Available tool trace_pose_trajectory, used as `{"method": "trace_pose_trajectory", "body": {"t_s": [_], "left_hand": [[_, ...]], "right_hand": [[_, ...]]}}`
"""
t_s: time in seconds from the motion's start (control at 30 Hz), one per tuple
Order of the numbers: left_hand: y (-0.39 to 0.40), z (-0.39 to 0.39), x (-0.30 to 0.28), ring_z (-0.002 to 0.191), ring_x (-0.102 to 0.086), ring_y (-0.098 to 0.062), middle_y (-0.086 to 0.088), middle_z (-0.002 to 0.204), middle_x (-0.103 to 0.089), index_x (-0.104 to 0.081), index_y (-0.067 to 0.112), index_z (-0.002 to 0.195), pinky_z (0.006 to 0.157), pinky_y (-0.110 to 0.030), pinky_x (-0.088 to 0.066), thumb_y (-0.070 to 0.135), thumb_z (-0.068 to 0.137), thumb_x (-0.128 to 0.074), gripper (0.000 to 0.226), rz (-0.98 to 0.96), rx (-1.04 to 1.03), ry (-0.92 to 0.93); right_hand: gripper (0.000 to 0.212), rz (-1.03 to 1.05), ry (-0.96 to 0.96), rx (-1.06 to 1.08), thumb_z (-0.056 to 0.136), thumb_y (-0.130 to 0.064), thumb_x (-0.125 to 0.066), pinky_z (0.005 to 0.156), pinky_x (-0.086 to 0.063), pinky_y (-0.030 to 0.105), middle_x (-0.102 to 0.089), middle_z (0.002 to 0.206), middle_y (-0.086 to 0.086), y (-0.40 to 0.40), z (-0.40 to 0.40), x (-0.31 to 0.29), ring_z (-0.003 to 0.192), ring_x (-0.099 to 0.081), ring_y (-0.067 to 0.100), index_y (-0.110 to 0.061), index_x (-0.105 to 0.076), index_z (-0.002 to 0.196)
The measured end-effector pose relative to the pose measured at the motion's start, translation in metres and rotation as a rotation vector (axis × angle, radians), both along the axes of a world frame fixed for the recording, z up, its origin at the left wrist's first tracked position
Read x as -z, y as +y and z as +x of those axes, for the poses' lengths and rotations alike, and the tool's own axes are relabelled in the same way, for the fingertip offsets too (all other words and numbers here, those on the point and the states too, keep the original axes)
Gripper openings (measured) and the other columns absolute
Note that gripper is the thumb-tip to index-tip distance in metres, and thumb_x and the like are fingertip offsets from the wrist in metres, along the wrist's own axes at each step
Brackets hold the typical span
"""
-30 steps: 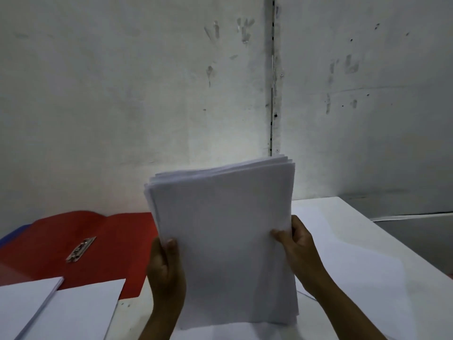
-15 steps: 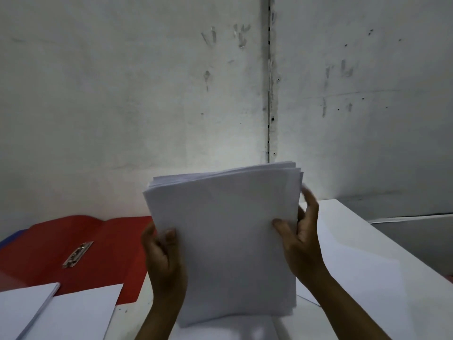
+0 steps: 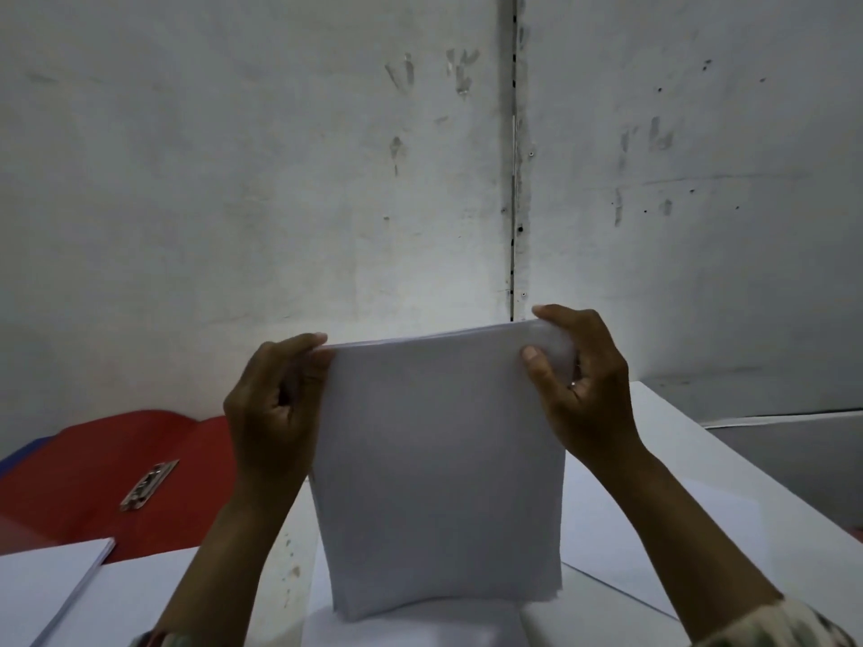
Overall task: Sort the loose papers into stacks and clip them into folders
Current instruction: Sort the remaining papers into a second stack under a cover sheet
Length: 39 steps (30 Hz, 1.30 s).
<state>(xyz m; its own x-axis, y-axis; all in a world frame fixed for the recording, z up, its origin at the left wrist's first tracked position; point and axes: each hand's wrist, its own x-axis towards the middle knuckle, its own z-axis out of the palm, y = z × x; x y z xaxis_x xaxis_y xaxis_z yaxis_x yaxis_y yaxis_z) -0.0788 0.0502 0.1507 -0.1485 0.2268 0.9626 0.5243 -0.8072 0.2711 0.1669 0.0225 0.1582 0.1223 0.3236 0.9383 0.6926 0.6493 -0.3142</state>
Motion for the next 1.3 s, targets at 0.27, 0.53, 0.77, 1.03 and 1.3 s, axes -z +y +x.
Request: {"method": "trace_pose_trajectory", "body": {"t_s": [0.27, 0.53, 0.77, 1.03, 1.3], "left_hand": [[-0.003, 0.004, 0.01, 0.075, -0.053, 0.019, 0.046, 0.087, -0.054, -0.062, 0.017, 0.096, 0.06, -0.002, -0.039, 0.056, 0.09, -0.037, 0.047, -0.11, 0.04, -0.027], [-0.014, 0.017, 0.026, 0.063, -0.068, -0.002, 0.017, 0.071, -0.071, -0.05, 0.033, 0.102, 0.049, -0.015, -0.052, 0.072, 0.018, -0.078, 0.097, -0.66, 0.487, -0.36], [-0.019, 0.022, 0.04, 0.046, -0.063, -0.001, 0.006, 0.064, -0.067, -0.059, 0.018, 0.074, 0.039, -0.012, -0.047, 0.019, 0.074, -0.074, 0.015, -0.869, 0.392, -0.505], [-0.034, 0.026, 0.062, 0.075, -0.065, -0.012, 0.009, 0.079, -0.068, -0.063, 0.019, 0.086, 0.048, -0.012, -0.049, 0.07, 0.018, -0.079, 0.086, -0.885, 0.371, -0.473], [-0.031, 0.024, 0.054, 0.061, -0.067, -0.005, 0.011, 0.073, -0.069, -0.063, 0.023, 0.078, 0.045, -0.012, -0.049, 0.075, 0.001, -0.072, 0.093, -0.899, 0.383, -0.493]], "right_hand": [[0.029, -0.289, 0.196, -0.203, 0.081, -0.035, -0.054, 0.062, -0.046, 0.003, -0.056, 0.086, -0.016, -0.002, -0.002, 0.011, 0.072, -0.057, -0.006, -0.041, -0.045, 0.108], [0.024, -0.214, 0.49, -0.325, 0.089, -0.011, -0.059, 0.062, -0.045, 0.004, -0.058, 0.083, -0.011, -0.004, -0.009, 0.006, 0.069, -0.057, -0.01, -0.033, -0.048, 0.086], [0.033, -0.333, 0.518, -0.543, 0.083, -0.012, -0.065, 0.063, -0.055, 0.015, -0.064, 0.092, -0.01, -0.011, -0.009, -0.007, 0.072, -0.066, -0.001, -0.035, -0.047, 0.099], [0.063, -0.491, 0.495, -0.475, 0.078, -0.004, -0.067, 0.06, -0.053, 0.012, -0.057, 0.1, -0.013, -0.009, -0.012, 0.038, 0.085, -0.062, 0.008, -0.046, -0.035, 0.111], [0.046, -0.075, -0.04, -0.034, 0.079, -0.021, -0.056, 0.086, -0.03, -0.007, -0.053, 0.111, 0.0, -0.001, -0.006, 0.003, 0.095, -0.042, -0.014, -0.009, -0.052, 0.123]]}}
